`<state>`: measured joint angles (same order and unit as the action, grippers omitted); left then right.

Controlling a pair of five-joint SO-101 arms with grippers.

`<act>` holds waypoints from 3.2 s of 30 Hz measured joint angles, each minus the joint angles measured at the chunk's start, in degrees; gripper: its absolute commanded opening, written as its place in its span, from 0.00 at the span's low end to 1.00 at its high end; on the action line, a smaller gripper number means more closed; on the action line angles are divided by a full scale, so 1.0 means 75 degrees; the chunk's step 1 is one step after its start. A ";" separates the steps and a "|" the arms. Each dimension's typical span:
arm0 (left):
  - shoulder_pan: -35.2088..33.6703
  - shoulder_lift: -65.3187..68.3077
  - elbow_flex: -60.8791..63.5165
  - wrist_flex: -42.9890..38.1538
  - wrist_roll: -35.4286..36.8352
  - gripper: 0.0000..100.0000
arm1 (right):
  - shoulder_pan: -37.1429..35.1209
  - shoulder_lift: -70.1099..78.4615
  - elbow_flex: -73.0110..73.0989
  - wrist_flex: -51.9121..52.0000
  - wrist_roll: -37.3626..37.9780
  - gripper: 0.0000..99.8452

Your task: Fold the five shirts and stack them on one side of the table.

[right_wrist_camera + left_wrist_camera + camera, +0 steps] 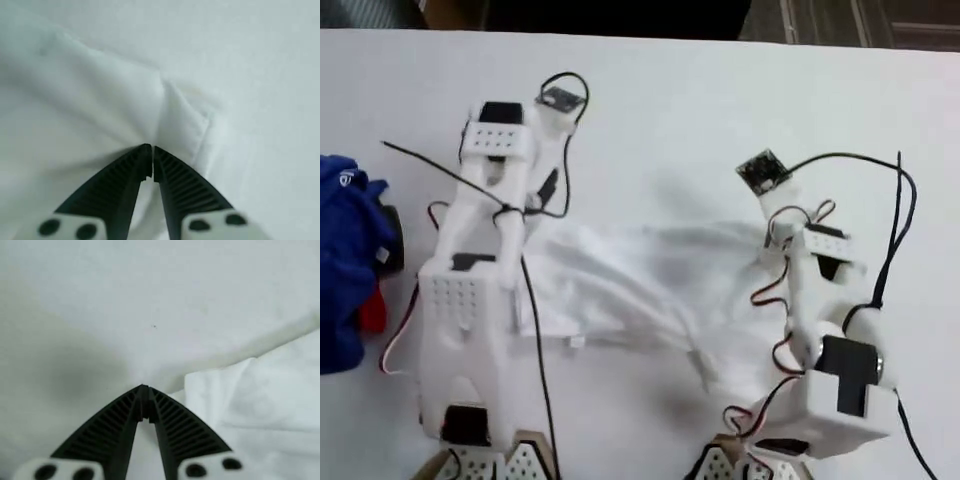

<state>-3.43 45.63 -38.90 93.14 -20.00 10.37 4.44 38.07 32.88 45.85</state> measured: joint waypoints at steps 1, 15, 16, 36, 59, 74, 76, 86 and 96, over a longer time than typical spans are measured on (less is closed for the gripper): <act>0.0023 0.0059 -0.0129 0.0117 0.0000 0.03 | 0.0035 0.0023 -0.0047 0.0000 0.0000 0.02; 0.0246 0.0188 -0.1032 0.1055 0.0000 0.19 | 0.0105 0.0469 -0.0293 0.0047 -0.0023 0.02; 0.0328 0.0199 -0.0949 0.1055 0.0000 0.19 | 0.0105 0.0516 -0.0340 0.0047 -0.0023 0.02; 0.0164 0.0949 -0.0879 0.0891 0.0000 0.19 | 0.0105 0.0551 -0.0363 0.0047 -0.0023 0.02; 0.0270 0.1184 -0.1711 0.1067 0.0270 0.19 | 0.0105 0.0551 -0.0363 0.0047 -0.0023 0.02; 0.0844 0.0621 -0.1325 0.1078 0.0270 0.19 | 0.0105 0.0551 -0.0363 0.0047 -0.0023 0.02; 0.0867 0.0621 -0.1325 0.1078 0.0270 0.19 | 0.0105 0.0551 -0.0363 0.0047 -0.0023 0.02; 0.0867 0.0211 -0.1313 0.1078 0.0375 0.19 | 0.0105 0.0551 -0.0363 0.0047 -0.0023 0.02; 0.0844 0.0047 -0.0973 0.1078 0.0492 0.19 | 0.0117 0.0551 -0.0363 0.0047 -0.0023 0.02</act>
<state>2.90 45.98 -46.20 101.23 -16.31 11.25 8.57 35.34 33.23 45.67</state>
